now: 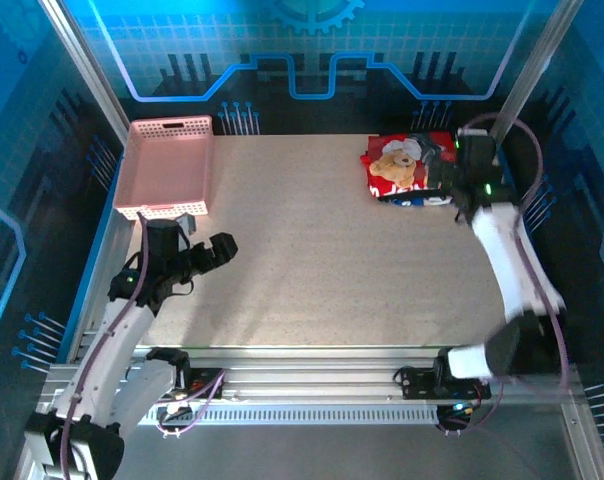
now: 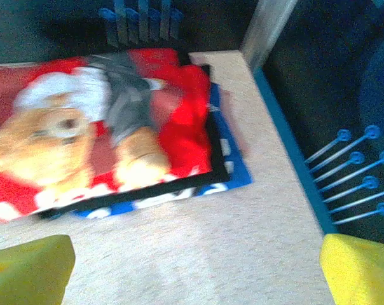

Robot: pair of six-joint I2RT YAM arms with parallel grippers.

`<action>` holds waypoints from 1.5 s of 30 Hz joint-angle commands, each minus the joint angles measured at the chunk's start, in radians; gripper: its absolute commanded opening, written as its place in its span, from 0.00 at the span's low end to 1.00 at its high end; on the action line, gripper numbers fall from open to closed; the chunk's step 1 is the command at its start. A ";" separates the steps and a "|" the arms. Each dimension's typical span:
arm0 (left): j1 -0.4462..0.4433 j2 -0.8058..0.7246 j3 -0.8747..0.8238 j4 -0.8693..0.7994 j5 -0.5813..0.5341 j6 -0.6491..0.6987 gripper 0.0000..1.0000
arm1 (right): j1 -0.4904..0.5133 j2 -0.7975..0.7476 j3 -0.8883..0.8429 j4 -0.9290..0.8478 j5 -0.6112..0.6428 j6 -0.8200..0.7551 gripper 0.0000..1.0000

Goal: Fold and stack the t-shirts

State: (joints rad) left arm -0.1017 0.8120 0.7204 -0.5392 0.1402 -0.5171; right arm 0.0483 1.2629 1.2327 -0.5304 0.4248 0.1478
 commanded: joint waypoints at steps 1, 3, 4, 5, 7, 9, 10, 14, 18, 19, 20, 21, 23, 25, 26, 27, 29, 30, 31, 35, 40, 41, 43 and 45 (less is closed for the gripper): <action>0.008 -0.051 -0.063 0.120 -0.213 0.003 0.99 | 0.022 -0.272 -0.307 0.017 -0.157 0.079 1.00; 0.010 -0.069 -0.125 0.214 -0.301 0.038 0.99 | 0.014 -0.430 -0.495 0.026 -0.175 0.112 1.00; 0.012 -0.066 -0.158 0.267 -0.348 0.067 0.99 | 0.008 -0.493 -0.568 0.040 -0.191 0.118 1.00; 0.013 -0.059 -0.187 0.313 -0.390 0.093 0.99 | 0.005 -0.531 -0.616 0.055 -0.183 0.136 1.00; 0.013 -0.033 -0.261 0.475 -0.421 0.200 0.99 | 0.008 -0.580 -0.720 0.194 -0.168 0.136 1.00; 0.014 -0.003 -0.352 0.687 -0.449 0.287 0.99 | 0.014 -0.580 -0.833 0.398 -0.145 0.096 1.00; 0.014 0.023 -0.392 0.792 -0.468 0.328 0.99 | 0.013 -0.563 -0.883 0.505 -0.142 0.069 1.00; 0.031 0.208 -0.421 1.004 -0.431 0.411 0.99 | 0.014 -0.401 -0.954 0.787 -0.137 0.030 1.00; 0.039 0.449 -0.444 1.336 -0.385 0.409 0.99 | 0.036 -0.184 -0.977 1.100 -0.098 -0.015 1.00; 0.040 0.475 -0.392 1.257 -0.369 0.425 0.99 | 0.042 -0.133 -0.962 1.144 -0.096 -0.035 1.00; 0.040 0.493 -0.359 1.223 -0.350 0.453 0.99 | 0.049 -0.092 -0.958 1.200 -0.081 -0.048 1.00; 0.040 0.534 -0.359 1.288 -0.340 0.505 0.99 | 0.054 -0.046 -0.955 1.267 -0.069 -0.056 1.00; 0.071 0.607 -0.381 1.427 -0.343 0.499 0.99 | 0.056 0.035 -0.934 1.345 -0.074 -0.079 1.00; 0.101 0.726 -0.409 1.588 -0.280 0.489 0.99 | 0.050 0.132 -0.928 1.432 -0.091 -0.086 1.00; 0.102 0.753 -0.391 1.589 -0.275 0.492 0.99 | 0.042 0.156 -0.922 1.449 -0.131 -0.097 1.00; 0.111 0.726 -0.356 1.468 -0.250 0.476 0.99 | 0.029 0.158 -0.894 1.376 -0.185 -0.093 1.00; 0.118 0.733 -0.366 1.506 -0.234 0.476 0.99 | 0.018 0.256 -0.873 1.456 -0.173 -0.090 1.00; 0.120 0.731 -0.361 1.490 -0.232 0.473 0.99 | 0.041 0.241 -0.817 1.322 -0.158 -0.101 1.00; 0.122 0.728 -0.357 1.480 -0.234 0.474 0.99 | 0.030 0.241 -0.824 1.328 -0.189 -0.104 1.00; 0.120 0.731 -0.357 1.483 -0.237 0.477 0.99 | 0.024 0.236 -0.831 1.332 -0.202 -0.097 1.00; 0.119 0.731 -0.357 1.481 -0.238 0.477 0.99 | 0.034 0.239 -0.824 1.327 -0.190 -0.108 1.00; 0.119 0.731 -0.357 1.483 -0.238 0.477 0.99 | 0.035 0.239 -0.823 1.326 -0.190 -0.107 1.00; 0.119 0.731 -0.357 1.483 -0.238 0.477 0.99 | 0.034 0.239 -0.823 1.325 -0.190 -0.107 1.00; 0.119 0.731 -0.357 1.483 -0.240 0.477 0.99 | 0.033 0.239 -0.822 1.327 -0.190 -0.107 1.00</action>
State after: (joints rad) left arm 0.0105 1.5440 0.3458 0.9047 -0.1215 -0.0517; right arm 0.0784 1.5028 0.3885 0.7784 0.2413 0.0544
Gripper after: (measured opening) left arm 0.991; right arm 0.997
